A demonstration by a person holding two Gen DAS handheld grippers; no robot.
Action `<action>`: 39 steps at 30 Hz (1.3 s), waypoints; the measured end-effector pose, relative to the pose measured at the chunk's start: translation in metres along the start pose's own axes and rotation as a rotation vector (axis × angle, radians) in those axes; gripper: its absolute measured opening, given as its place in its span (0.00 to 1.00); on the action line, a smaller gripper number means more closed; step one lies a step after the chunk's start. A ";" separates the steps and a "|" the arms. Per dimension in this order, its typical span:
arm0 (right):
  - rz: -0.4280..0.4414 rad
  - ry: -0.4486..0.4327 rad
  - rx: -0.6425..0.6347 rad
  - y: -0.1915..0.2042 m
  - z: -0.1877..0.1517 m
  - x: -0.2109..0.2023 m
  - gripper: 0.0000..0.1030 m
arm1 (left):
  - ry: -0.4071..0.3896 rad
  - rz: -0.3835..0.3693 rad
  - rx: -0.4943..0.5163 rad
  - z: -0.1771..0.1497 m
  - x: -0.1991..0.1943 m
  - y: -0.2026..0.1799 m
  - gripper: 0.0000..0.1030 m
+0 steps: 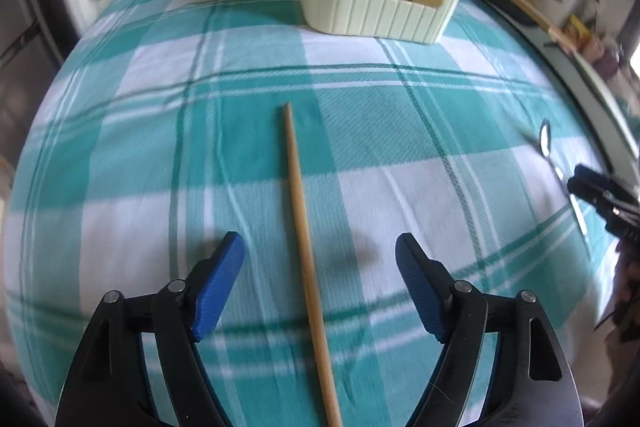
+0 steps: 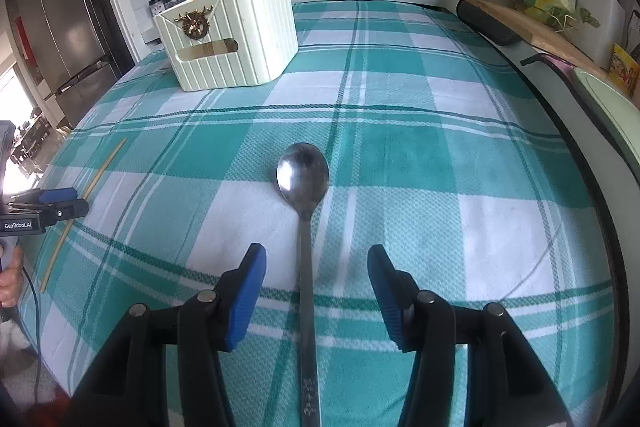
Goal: Organize utensils
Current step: 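Lift the spoon with the right gripper while the left gripper lifts the chopstick, then lower the spoon and chopstick into the cream holder with both grippers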
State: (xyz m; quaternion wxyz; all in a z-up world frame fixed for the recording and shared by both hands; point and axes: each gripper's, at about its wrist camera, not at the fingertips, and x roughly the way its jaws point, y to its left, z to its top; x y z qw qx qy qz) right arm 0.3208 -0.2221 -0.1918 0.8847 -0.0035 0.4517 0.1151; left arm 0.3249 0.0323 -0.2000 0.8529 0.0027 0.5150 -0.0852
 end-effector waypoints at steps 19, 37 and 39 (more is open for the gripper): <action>-0.024 -0.098 0.016 0.019 0.040 0.022 0.35 | -0.187 -0.008 -0.118 0.018 -0.024 0.028 0.04; 0.133 -0.401 -0.082 0.055 0.033 -0.110 0.35 | -0.479 -0.096 -0.129 -0.004 -0.149 0.013 0.04; 0.134 -0.417 -0.084 0.056 0.037 -0.114 0.35 | -0.483 -0.108 -0.132 -0.002 -0.151 0.012 0.04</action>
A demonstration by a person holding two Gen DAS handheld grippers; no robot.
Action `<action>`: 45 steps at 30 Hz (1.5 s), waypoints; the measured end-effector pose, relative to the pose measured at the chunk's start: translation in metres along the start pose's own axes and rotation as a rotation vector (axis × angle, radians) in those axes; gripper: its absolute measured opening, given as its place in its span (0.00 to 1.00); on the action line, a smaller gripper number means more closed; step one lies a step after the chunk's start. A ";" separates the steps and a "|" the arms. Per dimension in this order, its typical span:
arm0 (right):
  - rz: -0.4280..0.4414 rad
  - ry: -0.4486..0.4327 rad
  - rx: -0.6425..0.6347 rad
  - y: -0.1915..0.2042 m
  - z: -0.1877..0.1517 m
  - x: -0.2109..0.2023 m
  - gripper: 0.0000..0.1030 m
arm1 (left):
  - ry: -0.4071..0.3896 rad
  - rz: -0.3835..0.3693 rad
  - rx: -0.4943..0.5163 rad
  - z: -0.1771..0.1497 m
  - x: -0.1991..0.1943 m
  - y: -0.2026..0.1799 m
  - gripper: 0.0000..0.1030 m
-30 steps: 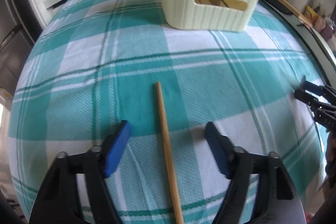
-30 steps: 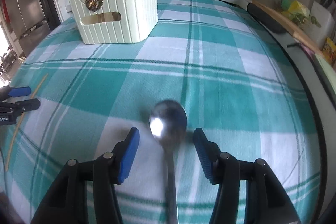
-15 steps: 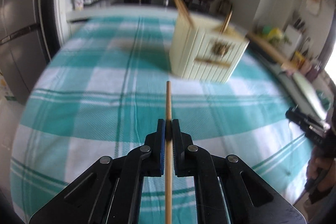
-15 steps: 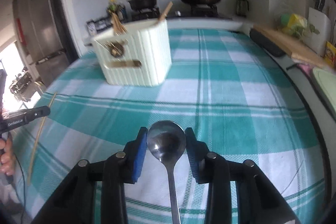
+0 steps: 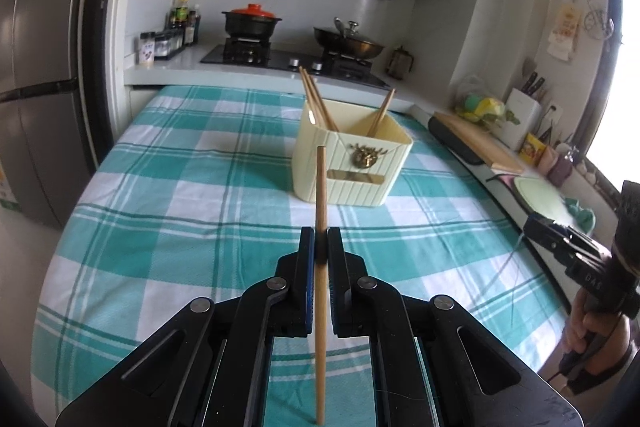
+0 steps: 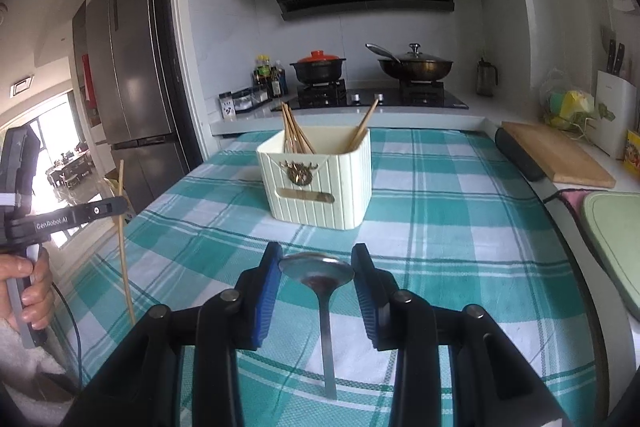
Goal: Organize utensils
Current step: 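Lower the spoon and chopstick into the cream holder with both grippers, then open both grippers and pull them back from the holder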
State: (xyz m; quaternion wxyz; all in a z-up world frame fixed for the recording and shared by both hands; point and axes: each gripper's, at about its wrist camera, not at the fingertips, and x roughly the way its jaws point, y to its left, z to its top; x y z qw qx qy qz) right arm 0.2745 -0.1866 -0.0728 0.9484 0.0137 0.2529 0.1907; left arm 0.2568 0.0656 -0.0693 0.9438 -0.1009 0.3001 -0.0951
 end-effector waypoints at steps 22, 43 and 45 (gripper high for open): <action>0.061 -0.095 -0.040 -0.010 0.181 0.062 0.35 | -0.181 -0.100 0.028 0.172 0.002 -0.023 0.04; 0.097 0.199 0.045 -0.039 0.156 0.272 0.36 | 0.049 0.012 0.020 0.191 0.211 -0.026 0.06; 0.107 0.227 0.099 -0.047 0.155 0.276 0.40 | 0.048 0.028 0.036 0.191 0.202 -0.027 0.31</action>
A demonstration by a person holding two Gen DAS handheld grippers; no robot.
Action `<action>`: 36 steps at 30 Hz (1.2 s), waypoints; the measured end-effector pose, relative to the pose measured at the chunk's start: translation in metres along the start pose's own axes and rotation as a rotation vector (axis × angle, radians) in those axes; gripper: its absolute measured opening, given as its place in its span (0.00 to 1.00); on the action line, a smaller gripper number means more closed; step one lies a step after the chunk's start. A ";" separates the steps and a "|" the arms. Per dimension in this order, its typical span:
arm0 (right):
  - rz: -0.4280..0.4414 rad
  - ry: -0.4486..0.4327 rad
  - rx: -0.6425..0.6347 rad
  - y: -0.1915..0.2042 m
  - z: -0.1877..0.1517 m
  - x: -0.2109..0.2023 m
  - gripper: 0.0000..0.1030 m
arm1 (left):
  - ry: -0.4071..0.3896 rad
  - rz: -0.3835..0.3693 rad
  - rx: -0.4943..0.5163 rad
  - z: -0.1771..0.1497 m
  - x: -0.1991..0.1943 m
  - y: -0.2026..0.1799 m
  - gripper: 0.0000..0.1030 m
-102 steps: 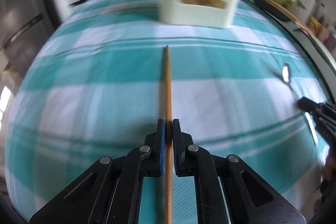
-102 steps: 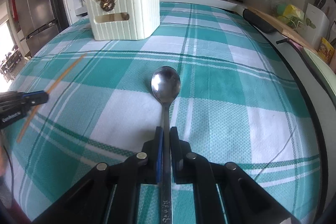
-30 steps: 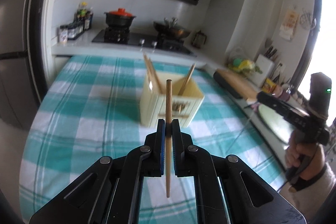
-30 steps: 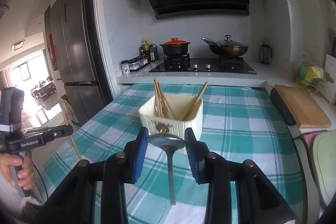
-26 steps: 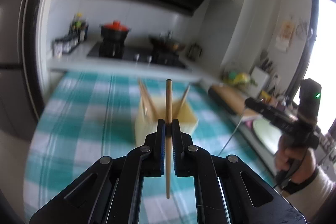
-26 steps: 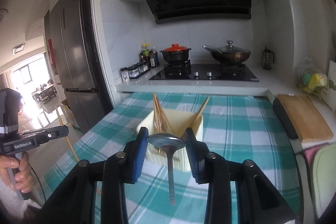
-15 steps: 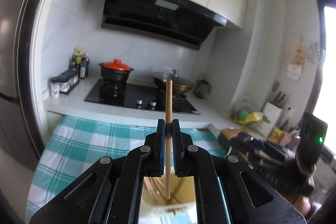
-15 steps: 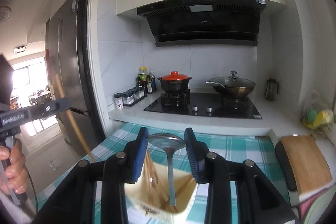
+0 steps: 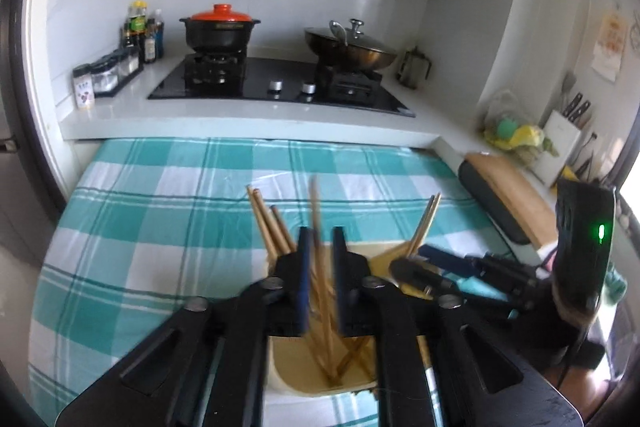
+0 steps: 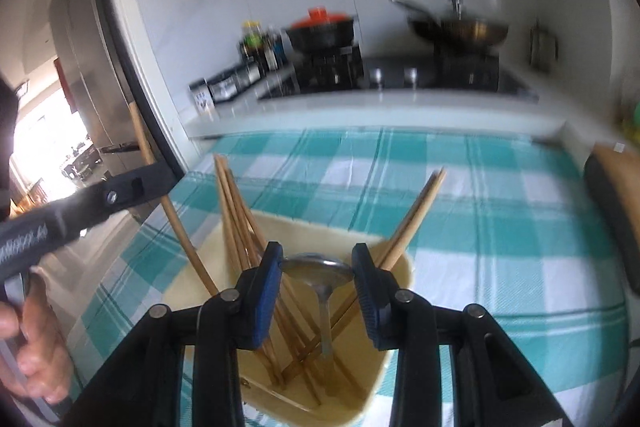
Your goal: Organize utensils
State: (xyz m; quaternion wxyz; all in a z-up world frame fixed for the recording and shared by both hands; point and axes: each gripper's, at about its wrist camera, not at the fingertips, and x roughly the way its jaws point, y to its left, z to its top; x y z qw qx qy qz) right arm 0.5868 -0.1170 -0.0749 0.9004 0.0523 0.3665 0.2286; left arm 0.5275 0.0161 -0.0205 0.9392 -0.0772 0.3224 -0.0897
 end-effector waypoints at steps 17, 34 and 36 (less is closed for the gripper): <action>-0.219 -0.415 -0.038 0.065 -0.048 -0.239 1.00 | -0.283 0.293 0.044 -0.098 -0.204 -0.032 1.00; -0.324 -0.325 -0.092 0.123 -0.159 -0.294 1.00 | -0.195 0.333 0.082 -0.152 -0.269 -0.063 1.00; -0.321 -0.326 -0.087 0.125 -0.159 -0.298 1.00 | -0.208 0.337 0.092 -0.152 -0.276 -0.066 1.00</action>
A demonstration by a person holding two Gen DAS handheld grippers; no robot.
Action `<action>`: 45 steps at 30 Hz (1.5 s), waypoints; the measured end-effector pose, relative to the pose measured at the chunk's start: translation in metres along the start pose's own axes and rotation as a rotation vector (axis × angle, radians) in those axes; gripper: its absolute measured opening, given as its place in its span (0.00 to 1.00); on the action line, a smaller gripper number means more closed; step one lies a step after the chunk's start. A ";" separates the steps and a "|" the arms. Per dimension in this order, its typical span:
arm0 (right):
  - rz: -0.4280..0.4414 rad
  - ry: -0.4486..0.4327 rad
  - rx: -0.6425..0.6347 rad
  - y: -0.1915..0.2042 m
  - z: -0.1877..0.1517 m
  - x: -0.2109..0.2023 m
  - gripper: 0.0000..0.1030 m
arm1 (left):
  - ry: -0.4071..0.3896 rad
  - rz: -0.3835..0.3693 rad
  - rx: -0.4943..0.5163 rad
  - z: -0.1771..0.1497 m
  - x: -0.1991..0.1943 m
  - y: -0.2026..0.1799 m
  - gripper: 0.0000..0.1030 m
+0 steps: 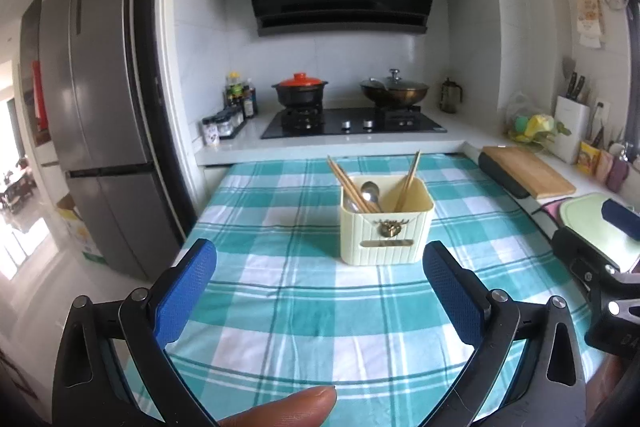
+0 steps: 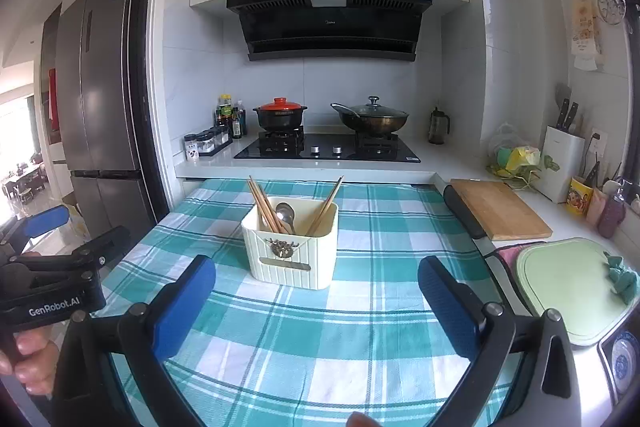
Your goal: Organize utensils
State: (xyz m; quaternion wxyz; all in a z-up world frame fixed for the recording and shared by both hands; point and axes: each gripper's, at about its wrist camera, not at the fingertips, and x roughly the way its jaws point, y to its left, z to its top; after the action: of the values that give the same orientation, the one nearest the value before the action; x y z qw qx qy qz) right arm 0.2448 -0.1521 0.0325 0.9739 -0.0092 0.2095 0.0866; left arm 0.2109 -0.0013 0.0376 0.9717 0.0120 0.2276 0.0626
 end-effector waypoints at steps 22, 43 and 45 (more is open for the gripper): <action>-0.001 -0.023 -0.027 0.017 0.008 -0.026 1.00 | 0.006 0.012 0.002 0.002 -0.013 0.006 1.00; 0.026 -0.024 -0.025 0.019 0.007 -0.026 1.00 | 0.021 0.004 -0.017 0.000 -0.011 0.011 1.00; 0.027 -0.024 -0.026 0.019 0.007 -0.026 1.00 | 0.020 0.006 -0.016 0.000 -0.011 0.011 1.00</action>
State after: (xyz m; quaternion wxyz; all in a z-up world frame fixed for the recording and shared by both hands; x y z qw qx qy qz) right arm 0.2208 -0.1375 0.0498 0.9749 -0.0178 0.1967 0.1024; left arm 0.1994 0.0083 0.0434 0.9692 0.0041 0.2368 0.0672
